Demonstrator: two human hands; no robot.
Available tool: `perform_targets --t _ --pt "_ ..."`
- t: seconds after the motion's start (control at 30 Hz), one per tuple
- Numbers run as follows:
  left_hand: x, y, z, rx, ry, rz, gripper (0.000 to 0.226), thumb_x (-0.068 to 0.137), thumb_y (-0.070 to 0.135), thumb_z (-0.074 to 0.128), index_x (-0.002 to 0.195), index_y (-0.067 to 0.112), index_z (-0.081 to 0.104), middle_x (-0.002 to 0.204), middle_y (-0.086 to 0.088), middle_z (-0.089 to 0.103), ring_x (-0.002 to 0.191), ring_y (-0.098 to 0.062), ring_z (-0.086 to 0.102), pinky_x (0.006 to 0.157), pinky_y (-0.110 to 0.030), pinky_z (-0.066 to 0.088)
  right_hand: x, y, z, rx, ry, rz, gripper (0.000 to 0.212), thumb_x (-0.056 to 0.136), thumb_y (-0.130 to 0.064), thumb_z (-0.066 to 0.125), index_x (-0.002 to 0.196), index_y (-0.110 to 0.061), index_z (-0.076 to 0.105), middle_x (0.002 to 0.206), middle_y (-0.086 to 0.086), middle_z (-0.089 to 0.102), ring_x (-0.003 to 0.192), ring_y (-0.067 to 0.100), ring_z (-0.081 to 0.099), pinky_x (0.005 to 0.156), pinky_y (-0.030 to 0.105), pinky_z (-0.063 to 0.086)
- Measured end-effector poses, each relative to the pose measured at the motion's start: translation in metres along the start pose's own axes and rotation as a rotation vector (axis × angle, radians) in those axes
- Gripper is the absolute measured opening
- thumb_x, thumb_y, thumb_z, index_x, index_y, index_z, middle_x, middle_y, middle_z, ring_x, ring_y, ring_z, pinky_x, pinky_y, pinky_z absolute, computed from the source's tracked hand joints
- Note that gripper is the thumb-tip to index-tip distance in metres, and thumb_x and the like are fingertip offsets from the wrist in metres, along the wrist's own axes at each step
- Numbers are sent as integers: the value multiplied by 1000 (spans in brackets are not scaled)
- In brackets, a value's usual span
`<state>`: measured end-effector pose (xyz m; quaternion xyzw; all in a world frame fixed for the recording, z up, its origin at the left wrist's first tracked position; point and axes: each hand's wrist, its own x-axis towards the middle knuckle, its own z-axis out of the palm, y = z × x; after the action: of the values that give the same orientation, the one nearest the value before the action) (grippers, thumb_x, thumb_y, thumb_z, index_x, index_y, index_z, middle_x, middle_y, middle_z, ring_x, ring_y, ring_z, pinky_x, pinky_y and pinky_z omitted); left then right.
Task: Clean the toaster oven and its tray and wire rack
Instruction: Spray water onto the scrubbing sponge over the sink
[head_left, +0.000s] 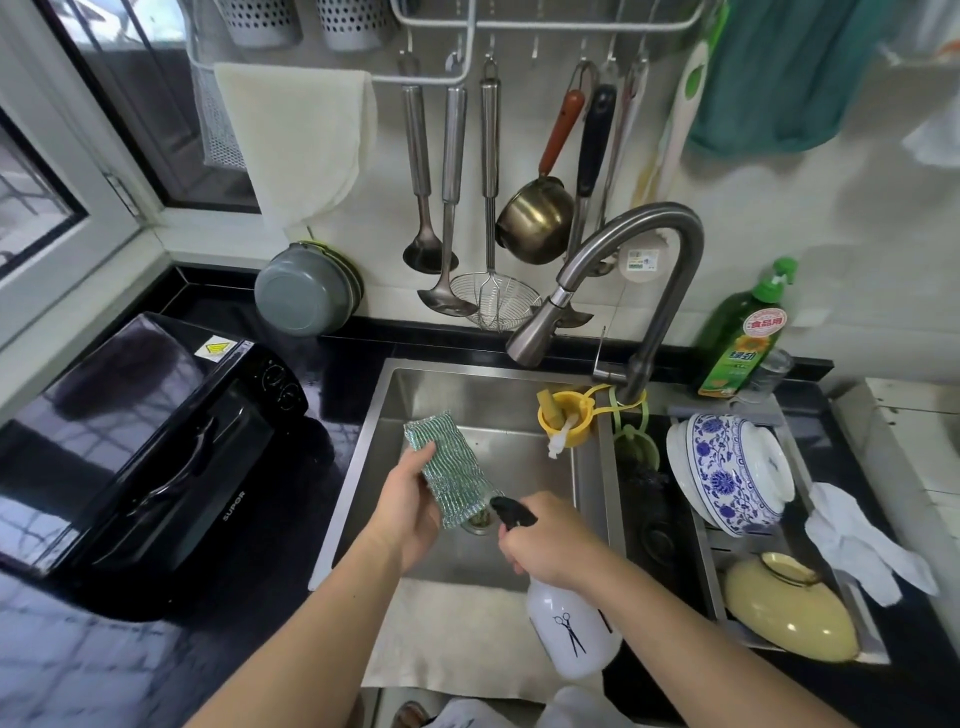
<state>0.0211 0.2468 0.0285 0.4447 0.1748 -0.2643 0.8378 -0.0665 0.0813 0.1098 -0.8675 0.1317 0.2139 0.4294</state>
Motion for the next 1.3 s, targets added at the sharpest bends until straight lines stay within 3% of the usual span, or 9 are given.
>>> perform_targets --t 0.17,0.3,0.4,0.6,0.7,0.83,1.0,1.1,1.3 --pt "3 1 -2 -9 19 -14 43 105 28 49 145 12 56 136 -20 67 123 -40 65 92 -51 58 -2 4 -2 44 -15 -30 9 81 -14 61 73 -12 58 66 -5 50 64 14 44 59 27 32" --pt "4 -1 -1 33 86 12 34 109 14 40 137 14 60 121 -15 75 105 -31 76 77 -44 62 0 6 -2 87 26 -37 23 84 -14 62 65 -22 52 56 -12 47 58 9 43 55 23 32" --pt "6 -1 -3 -30 163 31 32 108 8 40 132 10 61 118 -16 74 97 -31 75 74 -43 62 -2 11 -5 160 16 -32 4 82 -15 63 78 -13 61 68 -8 55 66 12 50 63 27 38" --pt "1 7 -6 -391 107 -168 51 92 62 66 111 14 59 75 -6 48 62 -15 46 47 -23 39 -12 13 -15 195 -7 -83 23 74 -28 60 90 -13 66 96 16 68 95 32 65 89 51 52" --pt "-4 3 -6 -419 -39 -169 45 90 55 72 104 14 62 83 -9 57 72 -21 54 53 -27 48 -15 7 -20 222 -58 -115 19 72 -24 61 88 -19 69 96 10 71 98 30 66 90 48 52" --pt "-11 1 0 -371 -129 -206 50 89 43 72 123 9 65 99 -13 65 85 -26 62 78 -39 52 -19 -6 -31 211 -122 -129 29 68 -33 60 90 -16 67 100 17 68 86 26 62 78 38 46" --pt "-18 -5 0 -276 -223 -257 85 95 73 54 133 -2 65 134 -24 63 118 -40 62 116 -58 40 -10 -19 -42 121 -130 -83 26 70 -26 61 92 -14 69 102 18 69 91 32 66 76 39 47" --pt "-27 -5 3 -202 -269 -230 84 95 72 56 119 -7 73 120 -26 69 109 -39 70 102 -53 53 -4 -26 -45 72 -131 -72 21 68 -19 63 87 -14 72 101 14 73 101 33 68 91 48 54" --pt "-28 -4 5 91 -144 -207 61 102 59 50 123 8 76 133 -23 68 119 -38 69 88 -47 61 2 -35 -36 -28 -126 -23 14 59 -18 64 68 -9 68 72 11 72 82 31 71 81 46 57"
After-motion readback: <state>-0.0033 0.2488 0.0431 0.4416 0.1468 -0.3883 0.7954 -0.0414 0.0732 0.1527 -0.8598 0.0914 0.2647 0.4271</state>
